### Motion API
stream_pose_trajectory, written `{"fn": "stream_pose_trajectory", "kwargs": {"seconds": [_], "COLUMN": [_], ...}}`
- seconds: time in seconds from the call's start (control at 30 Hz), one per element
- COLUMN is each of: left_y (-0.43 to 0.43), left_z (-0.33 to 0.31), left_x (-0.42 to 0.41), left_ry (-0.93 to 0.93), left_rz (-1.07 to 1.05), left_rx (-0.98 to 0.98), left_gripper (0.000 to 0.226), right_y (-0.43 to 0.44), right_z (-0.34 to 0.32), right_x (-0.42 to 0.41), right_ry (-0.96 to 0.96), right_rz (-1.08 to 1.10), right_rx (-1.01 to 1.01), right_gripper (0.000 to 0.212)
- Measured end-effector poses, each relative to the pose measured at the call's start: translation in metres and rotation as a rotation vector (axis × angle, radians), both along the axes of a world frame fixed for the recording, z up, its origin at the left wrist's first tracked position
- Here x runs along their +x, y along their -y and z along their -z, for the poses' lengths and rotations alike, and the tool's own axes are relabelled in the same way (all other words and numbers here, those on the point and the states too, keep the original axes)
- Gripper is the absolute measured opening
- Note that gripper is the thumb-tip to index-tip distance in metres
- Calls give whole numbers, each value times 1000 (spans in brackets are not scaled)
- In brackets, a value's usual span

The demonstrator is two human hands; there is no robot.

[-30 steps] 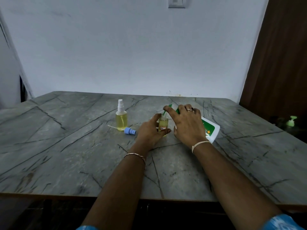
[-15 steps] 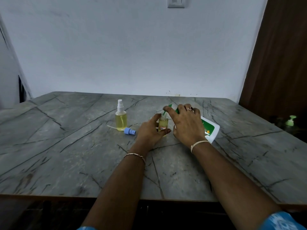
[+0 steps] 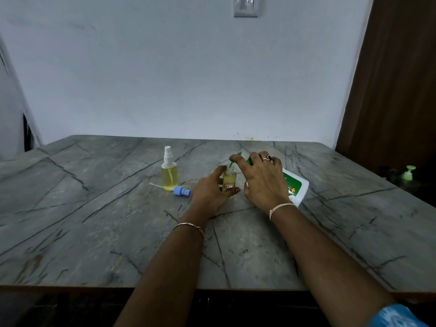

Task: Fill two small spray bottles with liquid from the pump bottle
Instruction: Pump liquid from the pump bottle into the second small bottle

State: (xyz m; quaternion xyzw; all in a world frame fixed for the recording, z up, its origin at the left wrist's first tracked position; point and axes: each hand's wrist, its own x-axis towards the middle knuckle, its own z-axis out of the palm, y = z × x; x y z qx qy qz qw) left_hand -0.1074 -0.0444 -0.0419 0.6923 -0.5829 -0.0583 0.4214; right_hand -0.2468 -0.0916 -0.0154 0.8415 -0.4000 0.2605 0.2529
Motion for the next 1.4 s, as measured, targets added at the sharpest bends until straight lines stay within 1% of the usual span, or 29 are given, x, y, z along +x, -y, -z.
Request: {"fn": "stream_pose_trajectory", "kwargs": {"seconds": [0.13,0.3,0.63,0.87,1.1,1.23,1.4], "left_y": [1,1,2,0,-1,-1,-1], "left_z": [0,0,1,0,-1,0,-1], "left_x": [1,1,2,1,1,0,0], "left_ry": [1,-7,-8,-26,-16,-27,-24], "left_rz": [-3,8,1,11,4,15,14], "left_rx": [-8,-15,-13,-29,-13,-29,-21], "left_gripper": [70,69,71,68,71,68,66], "right_y": [0,1,0,3,1,1,2], "right_z": [0,1,-1,3,1,1,3], "right_x": [1,-1,1,0,0,0,0], "right_ry": [-3,-12,8,-8,-9,-5,10], "right_rz": [-3,-9,-5,-5,11,14,25], "right_rx": [6,-14,9,-40,-17,-28,-79], "right_gripper": [75,81,75,82,78,77,83]}}
